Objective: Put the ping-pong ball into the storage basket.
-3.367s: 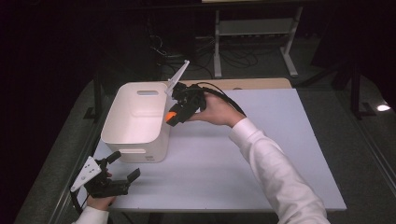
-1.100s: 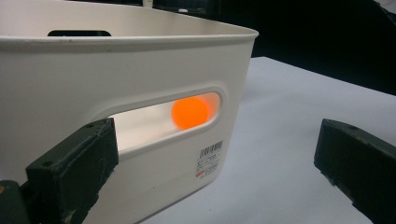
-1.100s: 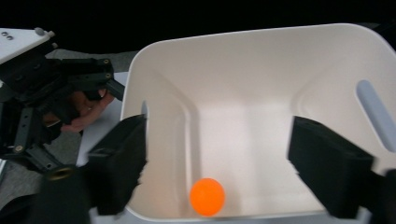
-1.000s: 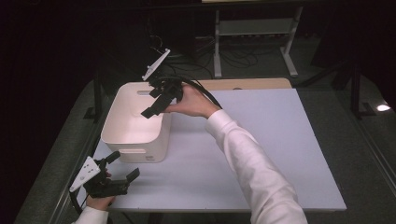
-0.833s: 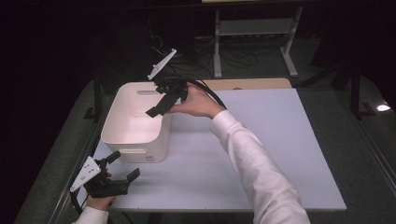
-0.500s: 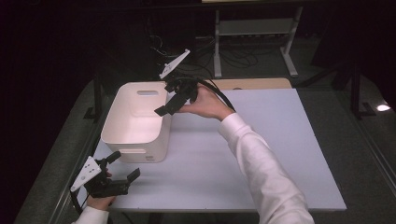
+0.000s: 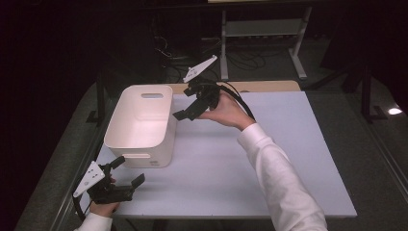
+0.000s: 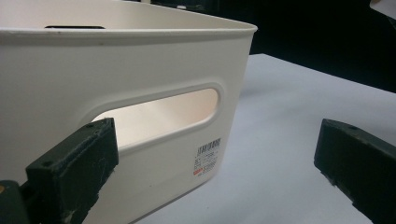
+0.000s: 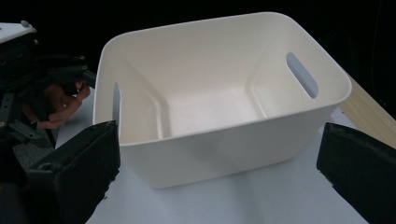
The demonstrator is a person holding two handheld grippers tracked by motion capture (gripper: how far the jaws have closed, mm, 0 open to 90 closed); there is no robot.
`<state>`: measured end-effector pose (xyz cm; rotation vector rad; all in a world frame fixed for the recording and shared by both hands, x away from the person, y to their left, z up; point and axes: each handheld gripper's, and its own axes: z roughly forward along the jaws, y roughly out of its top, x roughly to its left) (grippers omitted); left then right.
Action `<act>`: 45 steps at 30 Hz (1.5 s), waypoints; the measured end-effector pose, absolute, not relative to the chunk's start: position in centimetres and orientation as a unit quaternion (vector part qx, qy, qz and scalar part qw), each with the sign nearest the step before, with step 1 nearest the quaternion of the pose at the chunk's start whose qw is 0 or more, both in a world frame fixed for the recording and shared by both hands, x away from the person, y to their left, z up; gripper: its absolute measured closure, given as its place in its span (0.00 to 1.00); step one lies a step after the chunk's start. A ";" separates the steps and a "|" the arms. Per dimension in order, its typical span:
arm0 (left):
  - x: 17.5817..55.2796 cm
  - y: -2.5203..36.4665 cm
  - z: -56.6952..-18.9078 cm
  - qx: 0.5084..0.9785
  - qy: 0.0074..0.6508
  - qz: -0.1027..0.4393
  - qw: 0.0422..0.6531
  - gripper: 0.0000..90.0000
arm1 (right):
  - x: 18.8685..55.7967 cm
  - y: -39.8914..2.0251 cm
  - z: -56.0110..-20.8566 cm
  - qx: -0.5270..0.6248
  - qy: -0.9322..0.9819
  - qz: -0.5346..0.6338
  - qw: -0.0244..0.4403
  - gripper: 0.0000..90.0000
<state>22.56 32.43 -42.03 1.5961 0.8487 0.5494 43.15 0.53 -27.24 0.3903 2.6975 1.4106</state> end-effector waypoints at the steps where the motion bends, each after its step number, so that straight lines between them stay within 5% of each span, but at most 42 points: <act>1: 22.5 32.4 -42.0 0.685 0.364 0.235 0.585 0.00 | 43.1 0.2 -27.3 0.126 0.878 0.460 0.039 0.00; 45: 23.0 32.1 -42.1 0.686 0.365 0.232 0.584 0.00 | 40.4 -8.2 -30.7 0.188 0.860 0.472 0.045 0.00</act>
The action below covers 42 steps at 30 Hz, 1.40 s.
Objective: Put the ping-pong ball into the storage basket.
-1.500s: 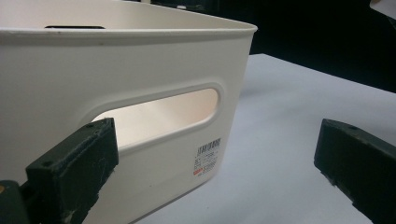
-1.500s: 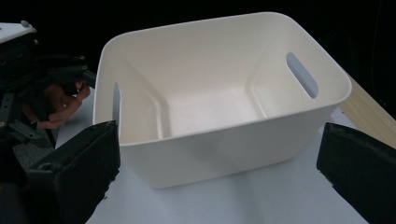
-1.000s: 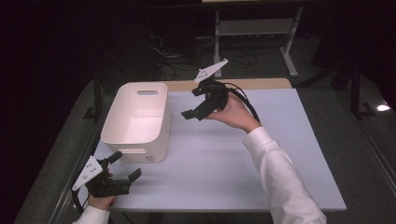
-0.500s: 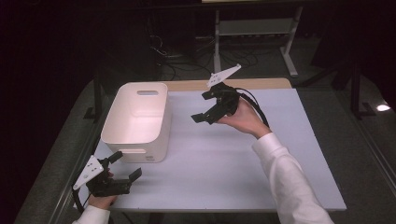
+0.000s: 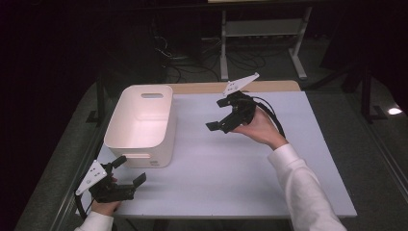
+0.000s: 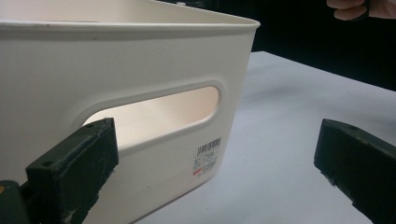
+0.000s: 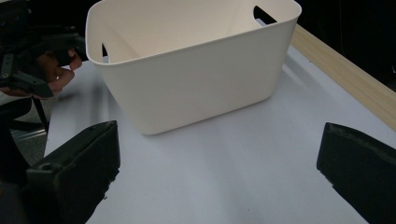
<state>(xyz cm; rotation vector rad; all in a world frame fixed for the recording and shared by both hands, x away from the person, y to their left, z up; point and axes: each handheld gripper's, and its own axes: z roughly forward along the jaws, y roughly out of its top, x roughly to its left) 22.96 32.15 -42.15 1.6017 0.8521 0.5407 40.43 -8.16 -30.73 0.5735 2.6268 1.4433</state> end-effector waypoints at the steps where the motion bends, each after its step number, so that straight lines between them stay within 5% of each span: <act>1: 23.0 32.2 -42.1 0.688 0.365 0.232 0.583 0.00 | 40.3 -8.3 -30.8 0.191 0.859 0.473 0.045 0.00; 42: 22.9 32.3 -42.1 0.688 0.367 0.236 0.579 0.00 | 36.2 -13.1 -35.5 0.222 0.848 0.480 0.041 0.00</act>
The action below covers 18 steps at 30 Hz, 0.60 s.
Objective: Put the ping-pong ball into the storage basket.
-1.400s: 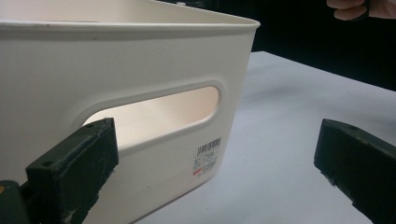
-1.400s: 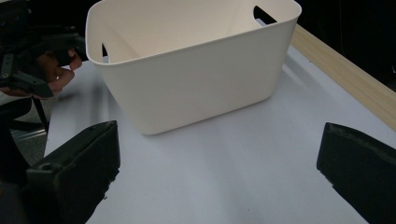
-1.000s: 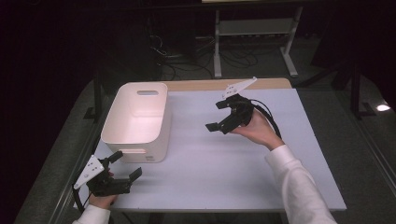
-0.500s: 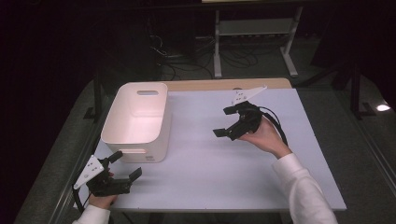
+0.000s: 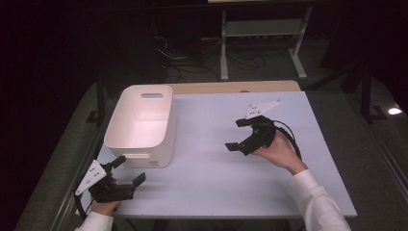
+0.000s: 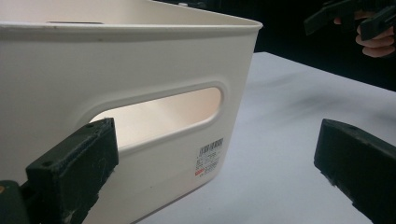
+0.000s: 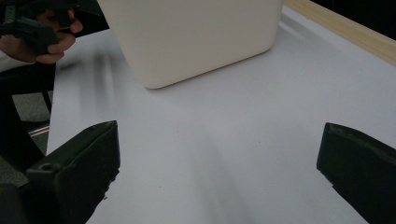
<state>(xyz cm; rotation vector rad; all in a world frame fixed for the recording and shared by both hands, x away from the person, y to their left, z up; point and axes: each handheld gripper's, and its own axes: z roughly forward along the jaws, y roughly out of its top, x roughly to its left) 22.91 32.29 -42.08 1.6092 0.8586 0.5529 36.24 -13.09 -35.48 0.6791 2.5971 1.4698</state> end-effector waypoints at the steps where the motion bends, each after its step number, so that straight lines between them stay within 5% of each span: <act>1: 22.9 32.3 -42.1 0.688 0.368 0.236 0.580 0.00 | 36.1 -13.2 -35.6 0.224 0.847 0.480 0.039 0.00; 18: 22.9 32.2 -42.1 0.687 0.368 0.236 0.580 0.00 | 34.6 -15.6 -37.3 0.237 0.837 0.492 0.039 0.00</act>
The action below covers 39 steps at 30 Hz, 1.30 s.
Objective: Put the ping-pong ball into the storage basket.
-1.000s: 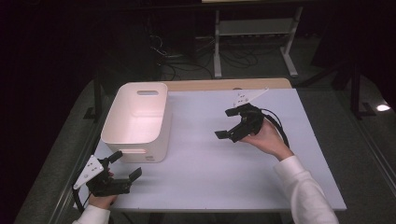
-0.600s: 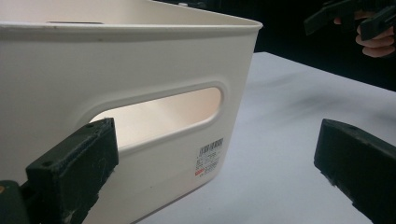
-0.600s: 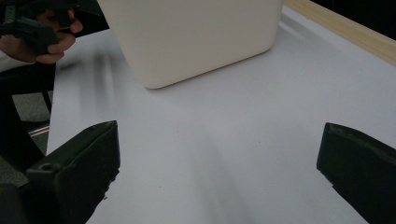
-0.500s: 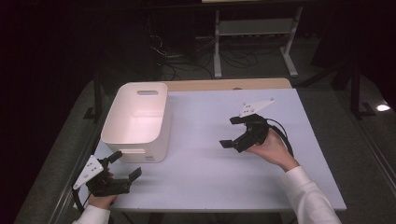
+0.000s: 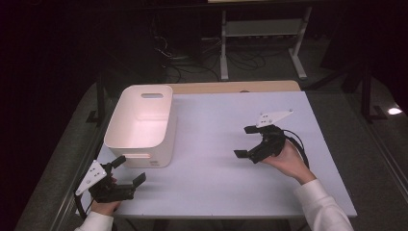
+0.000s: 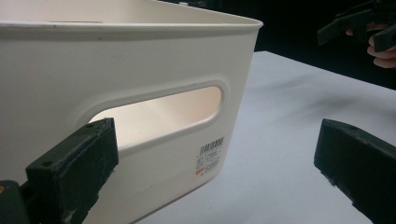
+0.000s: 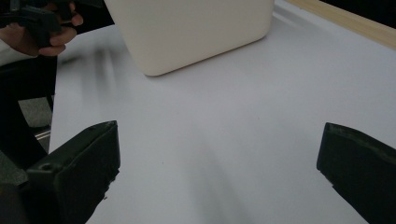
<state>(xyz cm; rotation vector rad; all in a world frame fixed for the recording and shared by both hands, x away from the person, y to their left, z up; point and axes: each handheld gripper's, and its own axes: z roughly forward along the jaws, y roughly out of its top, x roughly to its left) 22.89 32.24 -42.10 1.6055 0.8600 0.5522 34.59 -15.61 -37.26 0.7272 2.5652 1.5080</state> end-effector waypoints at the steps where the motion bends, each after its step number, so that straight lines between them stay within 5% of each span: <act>1: 22.9 32.2 -42.1 0.687 0.368 0.237 0.580 0.00 | 34.5 -15.8 -37.4 0.238 0.836 0.493 0.041 0.00; 39: 23.0 32.2 -42.1 0.688 0.363 0.238 0.581 0.00 | 30.7 -21.6 -40.0 0.268 0.795 0.534 0.106 0.00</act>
